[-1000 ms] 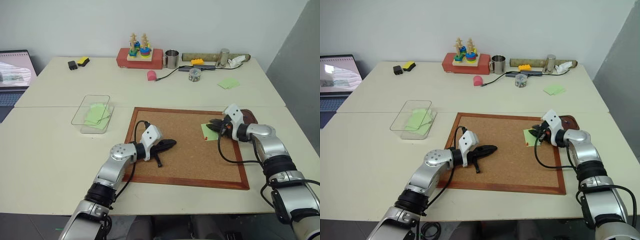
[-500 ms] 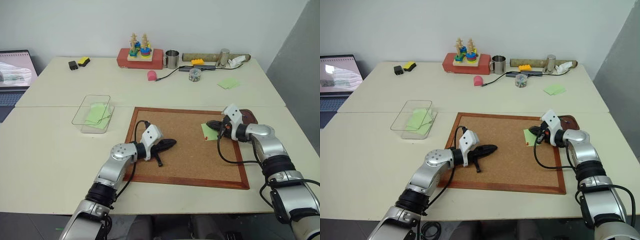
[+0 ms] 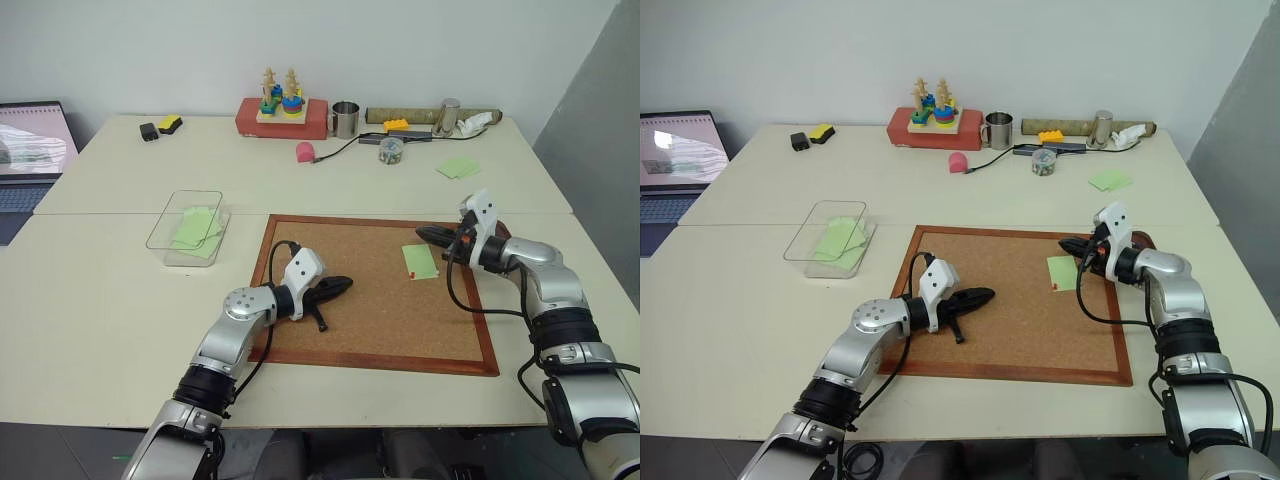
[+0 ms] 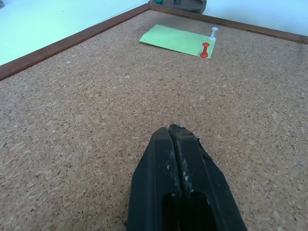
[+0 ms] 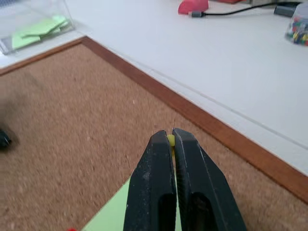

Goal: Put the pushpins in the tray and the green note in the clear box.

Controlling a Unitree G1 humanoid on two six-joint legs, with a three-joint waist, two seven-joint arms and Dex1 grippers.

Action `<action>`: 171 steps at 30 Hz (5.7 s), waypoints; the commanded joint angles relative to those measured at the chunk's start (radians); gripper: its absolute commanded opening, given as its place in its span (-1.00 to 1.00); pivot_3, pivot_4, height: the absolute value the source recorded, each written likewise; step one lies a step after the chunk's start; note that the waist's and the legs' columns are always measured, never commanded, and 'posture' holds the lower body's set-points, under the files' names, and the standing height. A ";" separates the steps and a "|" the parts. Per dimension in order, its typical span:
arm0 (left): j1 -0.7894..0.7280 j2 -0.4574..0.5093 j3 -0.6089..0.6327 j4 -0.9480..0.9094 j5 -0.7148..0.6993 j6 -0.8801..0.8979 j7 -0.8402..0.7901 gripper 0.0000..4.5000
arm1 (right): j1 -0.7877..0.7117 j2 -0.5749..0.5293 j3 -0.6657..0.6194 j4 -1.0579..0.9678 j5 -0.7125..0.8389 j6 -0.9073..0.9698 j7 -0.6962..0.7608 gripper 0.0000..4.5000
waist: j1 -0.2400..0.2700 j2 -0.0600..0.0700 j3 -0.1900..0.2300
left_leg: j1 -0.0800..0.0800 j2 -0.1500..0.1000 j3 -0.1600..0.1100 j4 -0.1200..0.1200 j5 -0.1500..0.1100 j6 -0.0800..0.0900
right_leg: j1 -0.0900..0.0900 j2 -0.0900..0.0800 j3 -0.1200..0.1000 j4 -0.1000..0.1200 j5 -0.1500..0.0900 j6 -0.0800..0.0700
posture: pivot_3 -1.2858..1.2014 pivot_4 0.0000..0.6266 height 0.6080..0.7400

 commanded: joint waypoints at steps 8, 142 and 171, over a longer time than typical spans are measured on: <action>0.048 -0.019 -0.035 0.039 0.035 0.029 0.010 -1.00 | 0.010 -0.097 -0.110 -0.088 -0.019 0.026 -0.162 -0.99 | 0.002 0.001 0.000 | 0.000 0.000 0.000 0.000 0.000 0.000 | 0.000 0.000 0.000 -0.001 0.000 0.000 | 0.03 -0.52 1.00; 0.023 -0.016 -0.061 0.131 0.095 -0.025 0.014 -1.00 | 0.183 -0.045 -0.196 -0.031 -0.075 -0.072 -0.520 -0.41 | 0.001 0.012 -0.011 | 0.001 -0.001 0.002 -0.001 0.000 0.000 | 0.002 0.000 0.003 -0.006 -0.001 0.010 | 0.03 -0.52 1.00; 0.001 -0.041 -0.063 0.182 0.108 -0.060 0.017 -1.00 | 0.453 -0.100 -0.122 -0.674 0.116 0.012 -0.191 0.50 | 0.005 0.013 -0.012 | 0.000 -0.002 0.001 0.000 0.000 0.000 | 0.003 0.000 0.003 -0.006 -0.001 0.010 | 0.03 -0.52 1.00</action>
